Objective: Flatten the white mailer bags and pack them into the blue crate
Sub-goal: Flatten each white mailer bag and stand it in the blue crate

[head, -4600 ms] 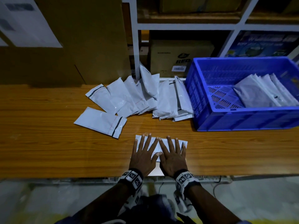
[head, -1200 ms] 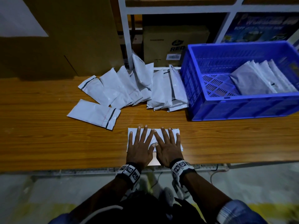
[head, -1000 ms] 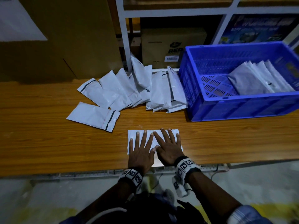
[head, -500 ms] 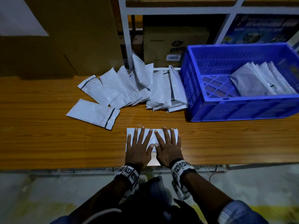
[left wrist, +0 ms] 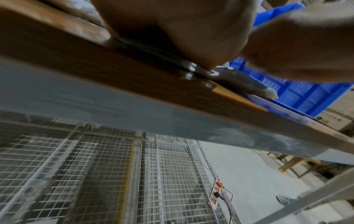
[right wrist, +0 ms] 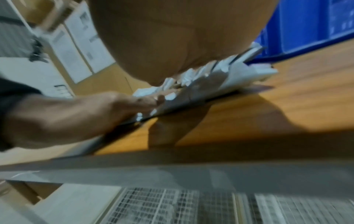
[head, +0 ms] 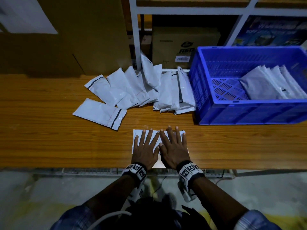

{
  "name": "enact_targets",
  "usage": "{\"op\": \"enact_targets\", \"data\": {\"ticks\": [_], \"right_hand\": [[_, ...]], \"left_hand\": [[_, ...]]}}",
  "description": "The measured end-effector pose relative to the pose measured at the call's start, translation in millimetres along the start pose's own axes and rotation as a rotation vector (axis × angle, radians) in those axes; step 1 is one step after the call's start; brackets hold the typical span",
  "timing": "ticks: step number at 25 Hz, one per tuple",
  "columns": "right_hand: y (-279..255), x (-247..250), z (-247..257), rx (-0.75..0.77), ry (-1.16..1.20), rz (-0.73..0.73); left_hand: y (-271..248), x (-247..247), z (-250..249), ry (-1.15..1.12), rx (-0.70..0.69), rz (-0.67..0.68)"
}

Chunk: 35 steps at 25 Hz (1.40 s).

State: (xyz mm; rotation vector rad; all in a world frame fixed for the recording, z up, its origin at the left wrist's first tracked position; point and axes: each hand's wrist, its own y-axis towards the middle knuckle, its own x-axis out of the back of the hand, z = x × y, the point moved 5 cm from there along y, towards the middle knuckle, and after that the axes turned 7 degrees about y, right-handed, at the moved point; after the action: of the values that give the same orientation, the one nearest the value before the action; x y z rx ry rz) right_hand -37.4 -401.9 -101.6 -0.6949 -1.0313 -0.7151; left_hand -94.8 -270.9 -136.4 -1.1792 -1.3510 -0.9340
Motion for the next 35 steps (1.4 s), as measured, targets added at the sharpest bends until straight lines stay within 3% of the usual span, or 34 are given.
{"op": "enact_targets", "data": {"ticks": [9,13,18,28,35], "right_hand": [[4,-20,-9,-0.014,-0.010,0.033],[6,-15,-14,-0.010,0.039,0.122],[0,4,-1,0.036,0.041,-0.049],[1,-23,-8,-0.003,-0.007,0.002],[4,-20,-10,-0.002,0.008,0.085]], "left_hand": [[-2,7,1,0.042,-0.034,-0.023],[-6,3,0,0.023,-0.044,-0.007],[-4,-1,4,-0.022,-0.019,0.033],[-5,-1,3,0.016,-0.044,0.049],[-4,2,14,0.097,-0.235,0.161]]}}
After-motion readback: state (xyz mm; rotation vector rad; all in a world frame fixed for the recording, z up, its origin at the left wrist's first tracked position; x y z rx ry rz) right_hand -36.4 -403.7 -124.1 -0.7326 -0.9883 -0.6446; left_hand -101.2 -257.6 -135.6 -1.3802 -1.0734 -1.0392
